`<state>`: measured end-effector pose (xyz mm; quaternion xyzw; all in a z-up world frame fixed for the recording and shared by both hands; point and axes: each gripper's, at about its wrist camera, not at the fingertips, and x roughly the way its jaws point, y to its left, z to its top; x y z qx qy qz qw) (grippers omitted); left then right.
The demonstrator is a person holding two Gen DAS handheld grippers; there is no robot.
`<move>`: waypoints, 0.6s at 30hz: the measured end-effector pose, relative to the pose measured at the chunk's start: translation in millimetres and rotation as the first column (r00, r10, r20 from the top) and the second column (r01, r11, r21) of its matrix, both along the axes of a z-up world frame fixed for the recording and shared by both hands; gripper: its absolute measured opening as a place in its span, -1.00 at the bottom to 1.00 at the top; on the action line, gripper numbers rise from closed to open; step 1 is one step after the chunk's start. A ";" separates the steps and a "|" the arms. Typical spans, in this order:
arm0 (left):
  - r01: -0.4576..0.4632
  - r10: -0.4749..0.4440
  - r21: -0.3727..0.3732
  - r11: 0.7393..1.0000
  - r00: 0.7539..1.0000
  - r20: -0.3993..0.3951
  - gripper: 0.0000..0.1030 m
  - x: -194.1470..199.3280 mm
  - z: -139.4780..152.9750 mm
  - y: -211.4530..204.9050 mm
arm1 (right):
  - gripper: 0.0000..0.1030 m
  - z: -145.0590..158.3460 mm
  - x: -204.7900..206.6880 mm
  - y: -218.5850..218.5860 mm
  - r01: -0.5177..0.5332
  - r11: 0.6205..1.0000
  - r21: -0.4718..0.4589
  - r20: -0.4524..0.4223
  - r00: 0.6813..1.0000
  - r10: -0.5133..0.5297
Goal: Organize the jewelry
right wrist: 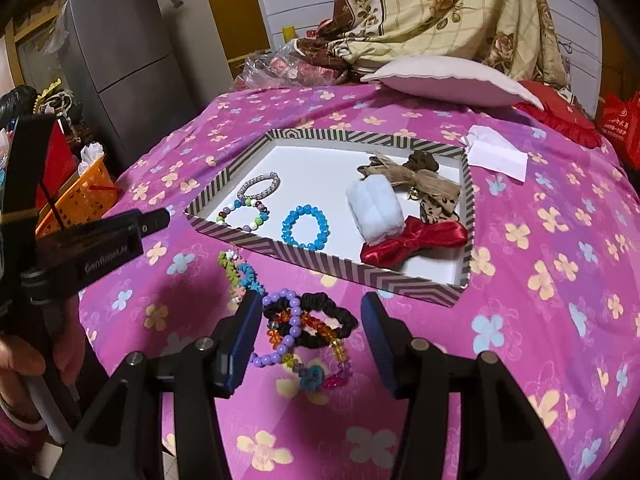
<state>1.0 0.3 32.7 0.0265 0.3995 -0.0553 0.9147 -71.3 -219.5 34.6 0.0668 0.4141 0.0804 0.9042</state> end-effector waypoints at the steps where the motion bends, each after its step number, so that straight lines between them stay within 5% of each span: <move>1: 0.000 0.000 -0.003 1.000 1.000 0.000 -0.37 -2.5 -0.1 -0.4 | 0.08 0.6 -1.3 -0.6 0.002 1.000 0.001 0.000 1.000 -0.002; 18: 0.016 -0.016 0.000 1.000 1.000 0.007 -0.37 -34.2 0.7 -8.1 | 0.14 3.8 -22.4 -6.8 0.018 1.000 0.000 0.005 1.000 -0.018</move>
